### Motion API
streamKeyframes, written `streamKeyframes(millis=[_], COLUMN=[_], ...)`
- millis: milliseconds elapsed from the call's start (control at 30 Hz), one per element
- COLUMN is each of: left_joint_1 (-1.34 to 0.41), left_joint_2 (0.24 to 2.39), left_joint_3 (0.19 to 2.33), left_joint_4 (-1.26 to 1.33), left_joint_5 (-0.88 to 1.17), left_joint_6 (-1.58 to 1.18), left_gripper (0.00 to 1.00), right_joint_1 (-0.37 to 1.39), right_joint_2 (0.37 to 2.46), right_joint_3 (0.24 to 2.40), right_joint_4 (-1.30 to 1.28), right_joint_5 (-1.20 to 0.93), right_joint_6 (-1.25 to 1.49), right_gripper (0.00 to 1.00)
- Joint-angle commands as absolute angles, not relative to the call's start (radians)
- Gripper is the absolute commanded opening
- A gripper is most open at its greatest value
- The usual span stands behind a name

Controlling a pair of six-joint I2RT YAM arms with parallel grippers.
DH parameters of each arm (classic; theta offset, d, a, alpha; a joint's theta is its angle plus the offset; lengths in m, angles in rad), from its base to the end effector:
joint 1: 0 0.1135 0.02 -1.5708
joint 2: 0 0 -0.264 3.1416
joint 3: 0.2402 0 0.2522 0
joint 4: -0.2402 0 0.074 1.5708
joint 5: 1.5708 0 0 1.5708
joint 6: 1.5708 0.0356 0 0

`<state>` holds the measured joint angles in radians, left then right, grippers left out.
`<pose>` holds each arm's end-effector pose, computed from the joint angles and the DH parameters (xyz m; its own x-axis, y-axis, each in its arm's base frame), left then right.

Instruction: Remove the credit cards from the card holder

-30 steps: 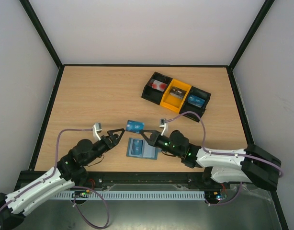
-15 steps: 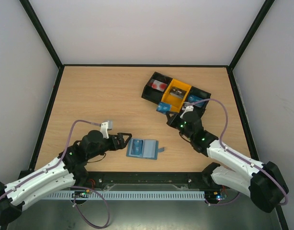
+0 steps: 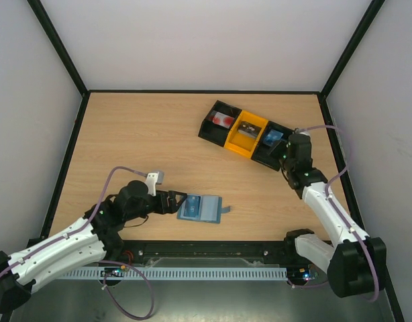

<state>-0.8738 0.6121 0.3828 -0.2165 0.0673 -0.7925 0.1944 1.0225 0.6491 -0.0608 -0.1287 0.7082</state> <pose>0.0976 -0.1203 0.2207 -0.7668 -0.1908 -0.6128 0.3674 0.6524 -0.6629 0.2263 0.0492 0.2593 -0.5124 0.5566 -0.6539 0.0362 0.7748 0.6311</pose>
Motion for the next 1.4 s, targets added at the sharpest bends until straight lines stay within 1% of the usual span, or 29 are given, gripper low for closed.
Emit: streamKeyframes(millis=[0,67,233,800,1067,1367], left_joint_1=[-0.866,-0.866,-0.86,-0.848,-0.843,-0.842], left_joint_2=[0.633,0.65,0.677,0.68,0.703,0.746], left_joint_3=[0.418,0.417,0.416,0.407,0.392,0.382], left_joint_4=[-0.221,-0.216,-0.201,-0.183,-0.155,-0.127], left_joint_5=[0.119,0.133,0.153,0.137,0.138,0.157], left_joint_6=[-0.746,-0.742,-0.736,-0.747,-0.761,-0.775], left_gripper=[1.0,1.0,1.0,1.0,1.0,1.0], right_joint_1=[0.117,0.089,0.03,-0.031,-0.061,-0.075], right_joint_2=[1.058,1.087,1.197,1.496,1.562,1.613], right_joint_3=[0.695,0.707,0.748,0.893,0.92,0.953], right_joint_4=[-0.164,-0.171,-0.168,-0.063,-0.037,-0.022], right_joint_5=[-0.125,-0.119,-0.197,-0.323,-0.396,-0.412], right_joint_6=[0.641,0.627,0.588,0.563,0.554,0.543], right_gripper=[0.02,0.02,0.02,0.02,0.03,0.03])
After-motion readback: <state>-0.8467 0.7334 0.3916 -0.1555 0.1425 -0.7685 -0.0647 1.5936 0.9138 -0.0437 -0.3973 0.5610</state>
